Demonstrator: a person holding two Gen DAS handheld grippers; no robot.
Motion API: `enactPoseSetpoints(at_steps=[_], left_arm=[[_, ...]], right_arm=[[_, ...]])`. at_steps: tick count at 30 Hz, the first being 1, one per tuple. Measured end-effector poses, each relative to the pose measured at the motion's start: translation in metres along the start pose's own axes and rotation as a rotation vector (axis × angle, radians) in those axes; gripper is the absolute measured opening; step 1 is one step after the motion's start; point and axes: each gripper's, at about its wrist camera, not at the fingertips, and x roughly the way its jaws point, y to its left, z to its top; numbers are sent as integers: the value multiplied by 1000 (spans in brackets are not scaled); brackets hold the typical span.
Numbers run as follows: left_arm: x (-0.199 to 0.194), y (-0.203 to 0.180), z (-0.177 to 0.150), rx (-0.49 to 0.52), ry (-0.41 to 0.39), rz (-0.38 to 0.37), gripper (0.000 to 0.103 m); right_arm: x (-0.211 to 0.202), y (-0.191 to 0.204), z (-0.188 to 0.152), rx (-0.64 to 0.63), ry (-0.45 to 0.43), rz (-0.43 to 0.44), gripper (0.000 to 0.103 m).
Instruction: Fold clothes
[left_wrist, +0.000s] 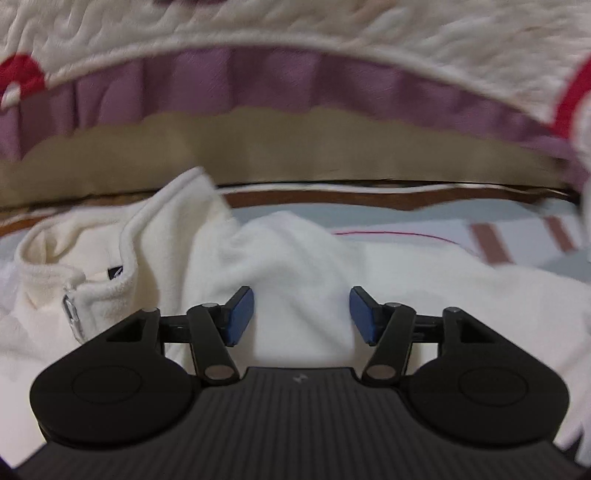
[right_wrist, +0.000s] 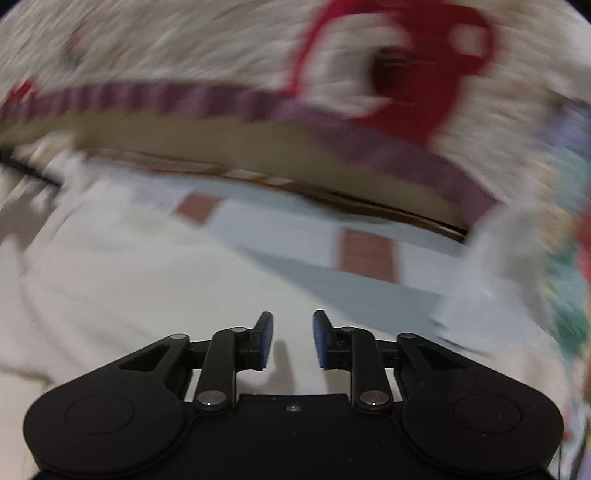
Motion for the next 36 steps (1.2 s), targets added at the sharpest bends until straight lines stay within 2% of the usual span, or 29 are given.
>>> enactPoseSetpoints(at_steps=[2,3,4,5,6,8,10,12,13,17,19,22,23,25,27,28,30,34,35,36], left_arm=[[8,-2,-2,-3,-18,-31,56],[11,-6,-5,23,-39,-48,43],[13,-10,-8,64,-61,-54,26],[15,-16,-10,127,-82,-35,10],[14,-19,-10,153,-99,-28,8],[8,-14,-5,126,-127,-53,7],[2,-6,5,70,-137,-86,7],[1,8,17,-36,-124,-132,6],[2,16,21,-94,-120,-150,6],[13,38,28,-274,-70,-206,6],[16,41,29,-292,-57,-206,6],[10,46,35,-333,-97,-215,6],[8,49,36,-357,-116,-219,6],[7,55,35,-414,-157,-215,6],[8,53,32,-407,-198,-157,0],[7,46,31,-363,-227,-112,0],[6,31,30,-244,-240,-76,0],[-11,3,26,-112,-224,-176,4],[-15,-7,26,-64,-218,-202,9],[-19,-18,26,-15,-207,-222,19]], right_arm=[[-12,-28,-11,121,-57,-66,37],[-17,-42,-16,181,-82,-99,37],[-20,-56,-20,234,-99,-132,38],[-23,-69,-23,278,-112,-161,39],[-26,-82,-26,315,-123,-187,39],[-32,-104,-29,361,-140,-230,40],[-40,-122,-27,388,-170,-245,45],[-40,-141,-24,421,-166,-228,61],[-36,-152,-23,441,-139,-208,62],[-23,-176,-22,483,-92,-201,62],[-8,-187,-21,506,-37,-124,62],[11,-190,-18,469,52,-76,62],[17,-191,-18,457,84,-67,57],[21,-191,-20,442,108,-82,55],[18,-195,-24,486,78,-86,55],[15,-197,-27,518,63,-89,55],[10,-200,-33,564,44,-100,56],[-9,-197,-44,627,-20,-117,57],[-15,-196,-46,653,-45,-110,57],[-21,-196,-49,682,-70,-99,57]])
